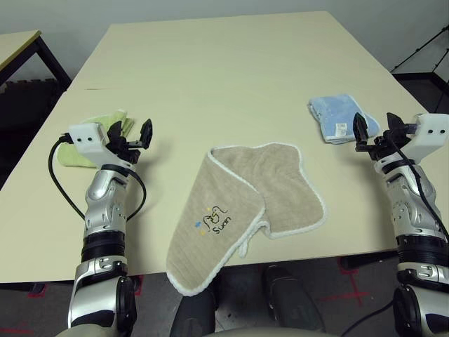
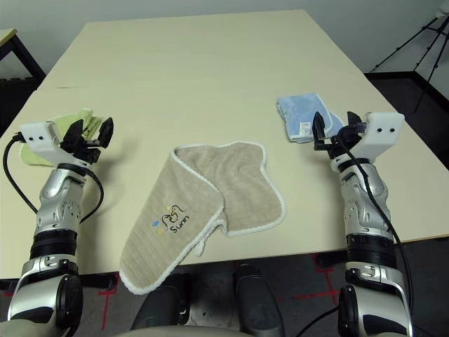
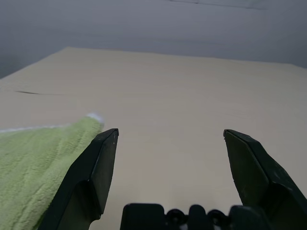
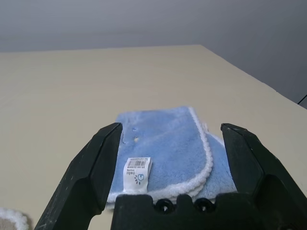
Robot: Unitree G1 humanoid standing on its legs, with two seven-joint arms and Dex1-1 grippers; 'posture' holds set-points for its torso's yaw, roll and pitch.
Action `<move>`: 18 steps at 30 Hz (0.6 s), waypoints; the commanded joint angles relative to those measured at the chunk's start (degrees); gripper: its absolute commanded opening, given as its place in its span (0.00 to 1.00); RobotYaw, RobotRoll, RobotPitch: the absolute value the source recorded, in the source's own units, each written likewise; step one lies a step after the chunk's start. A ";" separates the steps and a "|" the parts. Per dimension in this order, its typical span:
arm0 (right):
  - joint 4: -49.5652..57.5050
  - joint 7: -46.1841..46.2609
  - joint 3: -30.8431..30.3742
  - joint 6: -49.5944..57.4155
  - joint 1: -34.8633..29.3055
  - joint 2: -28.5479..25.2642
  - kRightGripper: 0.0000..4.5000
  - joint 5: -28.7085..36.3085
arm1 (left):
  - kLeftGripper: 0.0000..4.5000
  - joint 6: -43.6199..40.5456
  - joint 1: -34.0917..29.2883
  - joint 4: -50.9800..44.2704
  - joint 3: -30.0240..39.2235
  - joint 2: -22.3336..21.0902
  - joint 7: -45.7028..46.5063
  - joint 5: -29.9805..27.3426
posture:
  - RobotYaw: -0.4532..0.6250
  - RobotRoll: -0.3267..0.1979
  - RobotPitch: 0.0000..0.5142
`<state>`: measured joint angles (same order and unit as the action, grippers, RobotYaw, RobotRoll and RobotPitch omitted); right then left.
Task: Fold the towel and set it aside.
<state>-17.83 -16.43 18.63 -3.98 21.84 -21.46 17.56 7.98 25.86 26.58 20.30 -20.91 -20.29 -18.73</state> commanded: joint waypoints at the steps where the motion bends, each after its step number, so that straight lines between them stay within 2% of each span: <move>1: 0.86 -0.55 0.37 0.58 -0.37 -0.68 0.99 0.20 | 0.99 1.71 -0.42 1.32 -0.03 -0.37 2.96 2.52 | 0.36 0.62 0.21; 12: 1.52 -1.45 0.04 1.09 -0.53 -0.96 0.99 0.18 | 0.99 2.00 0.28 2.92 -1.21 1.14 1.91 2.42 | 0.37 0.62 0.21; 18: 0.94 -3.96 -0.50 1.22 -0.37 -0.96 0.99 0.68 | 0.99 1.70 0.73 3.73 -4.92 3.48 -0.06 4.00 | 0.38 0.62 0.21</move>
<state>-17.71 -19.59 18.44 -3.23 21.84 -22.22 17.74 9.87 26.38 29.12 16.85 -18.39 -19.59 -15.60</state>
